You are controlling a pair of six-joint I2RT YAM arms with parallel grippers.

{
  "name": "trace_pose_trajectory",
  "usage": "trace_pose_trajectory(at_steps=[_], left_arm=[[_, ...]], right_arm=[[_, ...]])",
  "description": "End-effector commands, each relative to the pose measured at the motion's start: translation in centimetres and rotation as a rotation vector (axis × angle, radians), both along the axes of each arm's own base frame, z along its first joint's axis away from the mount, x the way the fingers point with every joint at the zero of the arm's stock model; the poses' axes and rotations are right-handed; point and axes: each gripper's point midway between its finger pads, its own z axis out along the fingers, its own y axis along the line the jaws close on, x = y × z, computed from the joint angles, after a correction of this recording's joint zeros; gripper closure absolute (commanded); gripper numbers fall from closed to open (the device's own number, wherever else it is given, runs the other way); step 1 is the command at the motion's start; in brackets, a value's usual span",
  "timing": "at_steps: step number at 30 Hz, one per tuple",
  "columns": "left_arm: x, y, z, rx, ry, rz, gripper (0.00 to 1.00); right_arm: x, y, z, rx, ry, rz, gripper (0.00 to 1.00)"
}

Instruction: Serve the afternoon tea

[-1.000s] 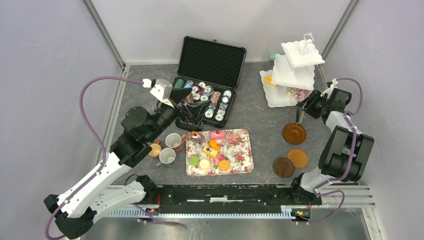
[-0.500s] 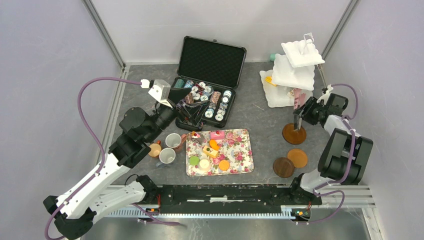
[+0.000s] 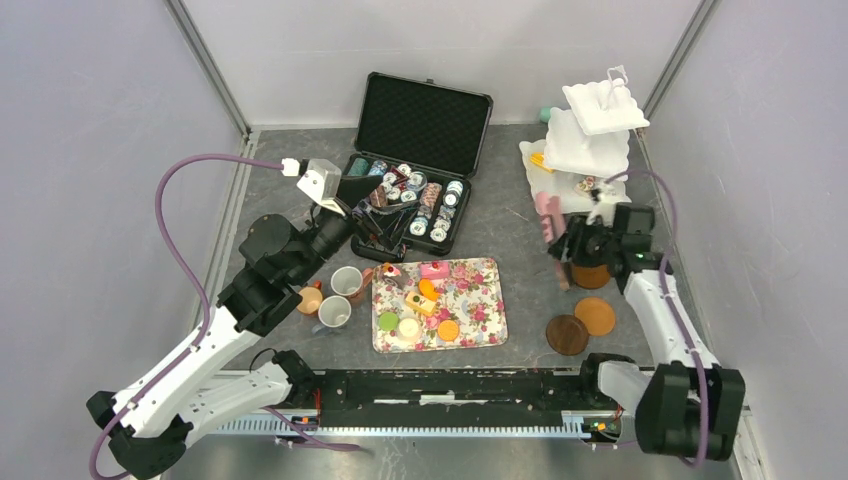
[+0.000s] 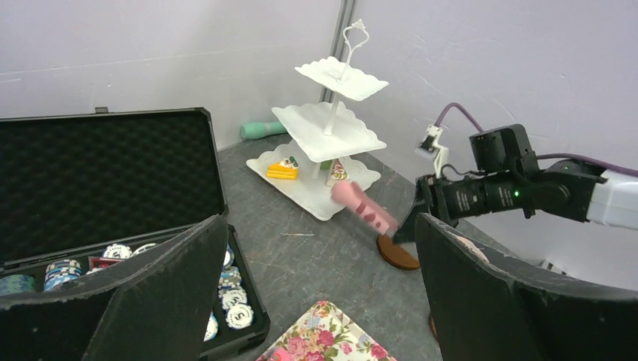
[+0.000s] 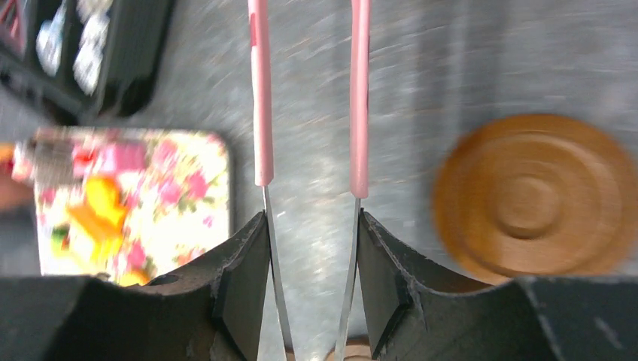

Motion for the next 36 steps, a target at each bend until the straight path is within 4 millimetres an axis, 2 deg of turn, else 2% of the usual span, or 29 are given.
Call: trace_pose_trajectory(at_steps=[1,6,12,17,21,30,36], left_arm=[[0.1,0.2,1.3,-0.003,-0.040,0.014,0.00],[0.3,0.0,0.9,0.007,-0.032,0.014,0.00],[0.5,0.0,0.8,0.011,-0.028,0.018,0.00],[0.6,-0.1,0.6,0.015,-0.026,0.020,0.00],[0.5,0.0,0.8,0.013,-0.029,0.019,0.00],[0.3,0.2,1.1,0.006,-0.036,0.018,0.00],[0.2,0.2,1.1,0.003,-0.037,0.019,0.00]], right_arm=[[-4.3,6.3,-1.3,-0.050,0.074,0.259,0.51],[-7.3,10.3,0.0,-0.115,0.011,0.471,0.50],[-9.2,12.5,0.1,-0.277,0.004,0.652,0.49],[-9.2,14.5,0.2,-0.402,-0.009,0.755,0.48],[-8.4,15.7,0.0,-0.488,-0.022,0.838,0.46],[-7.4,15.9,-1.3,-0.582,-0.006,0.922,0.43],[-7.1,16.7,-1.8,-0.574,-0.025,0.957,0.43]])
